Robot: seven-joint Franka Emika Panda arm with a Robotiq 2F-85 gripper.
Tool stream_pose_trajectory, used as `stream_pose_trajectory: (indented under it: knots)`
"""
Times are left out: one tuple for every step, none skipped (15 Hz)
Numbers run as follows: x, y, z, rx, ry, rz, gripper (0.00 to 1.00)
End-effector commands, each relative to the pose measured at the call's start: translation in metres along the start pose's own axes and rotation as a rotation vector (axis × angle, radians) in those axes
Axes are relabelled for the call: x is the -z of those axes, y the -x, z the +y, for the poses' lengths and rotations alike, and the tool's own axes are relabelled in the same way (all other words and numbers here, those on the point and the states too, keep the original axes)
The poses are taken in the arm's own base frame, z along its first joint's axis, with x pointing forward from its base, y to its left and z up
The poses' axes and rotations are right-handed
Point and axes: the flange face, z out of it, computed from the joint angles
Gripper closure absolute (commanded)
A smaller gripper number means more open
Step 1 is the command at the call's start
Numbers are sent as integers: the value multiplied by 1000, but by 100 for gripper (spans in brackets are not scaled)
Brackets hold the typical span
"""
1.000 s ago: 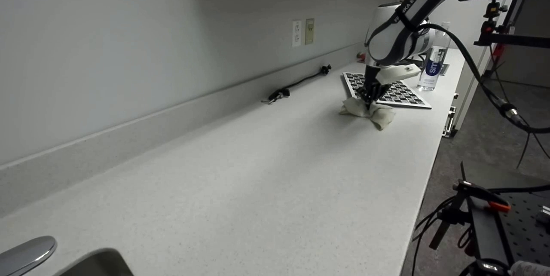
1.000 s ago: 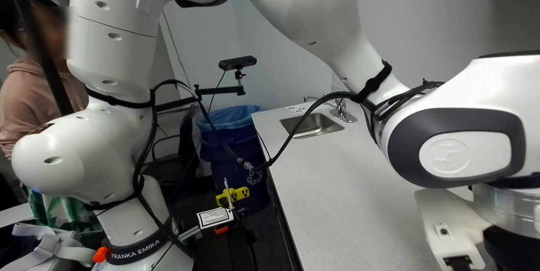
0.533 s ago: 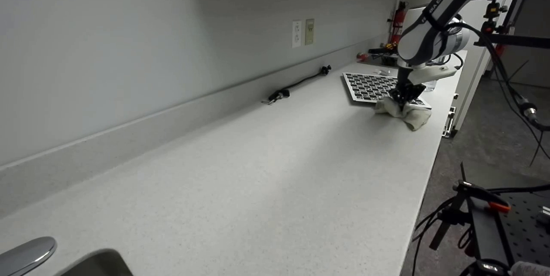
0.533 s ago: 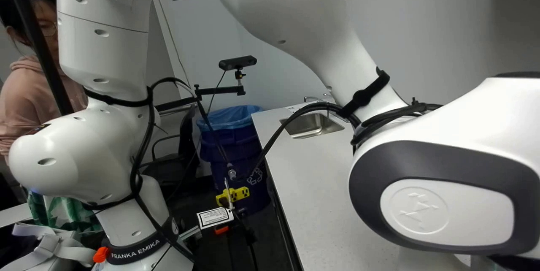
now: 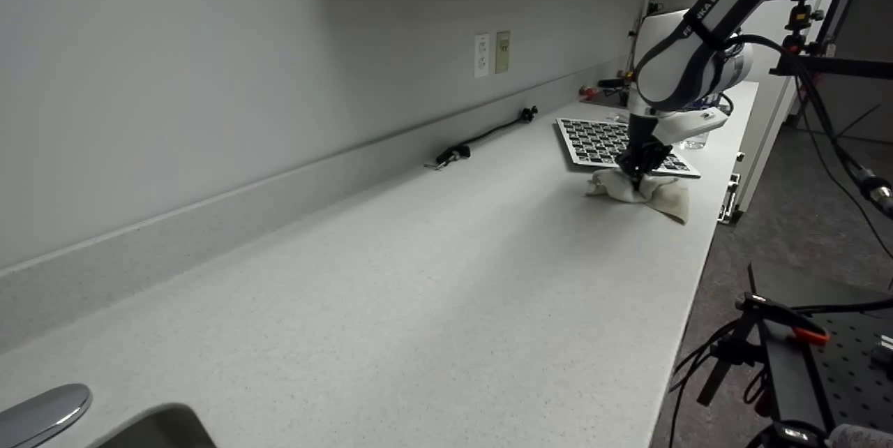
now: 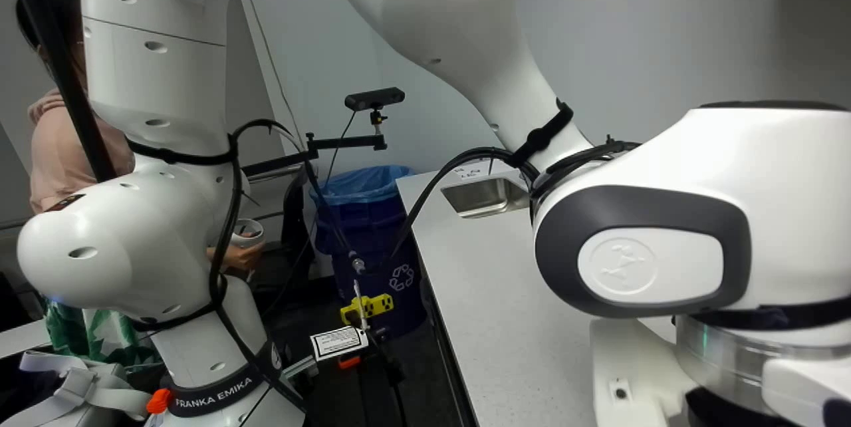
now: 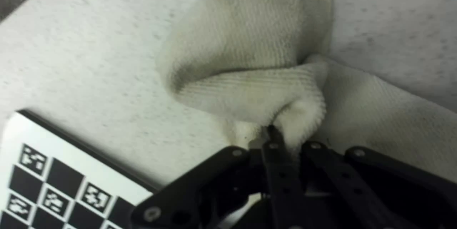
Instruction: Wipe the counter top using the cloth
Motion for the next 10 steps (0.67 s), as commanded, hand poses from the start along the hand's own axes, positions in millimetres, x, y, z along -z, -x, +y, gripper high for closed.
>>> stream_pose_trajectory:
  knots:
    - [13, -13, -75, 142, -18, 43, 98]
    - [18, -17, -95, 172, -29, 59, 98]
    - [23, -23, -114, 202, -38, 77, 98]
    - [29, -29, -130, 223, -47, 94, 98]
    - [33, -36, -142, 245, -48, 112, 98]
    - [37, -43, -152, 259, -42, 129, 98]
    - [40, -52, -152, 265, -35, 144, 98]
    - [40, -58, -151, 264, -29, 154, 98]
    - [40, -63, -146, 259, -19, 161, 98]
    - [37, -67, -135, 251, -4, 162, 98]
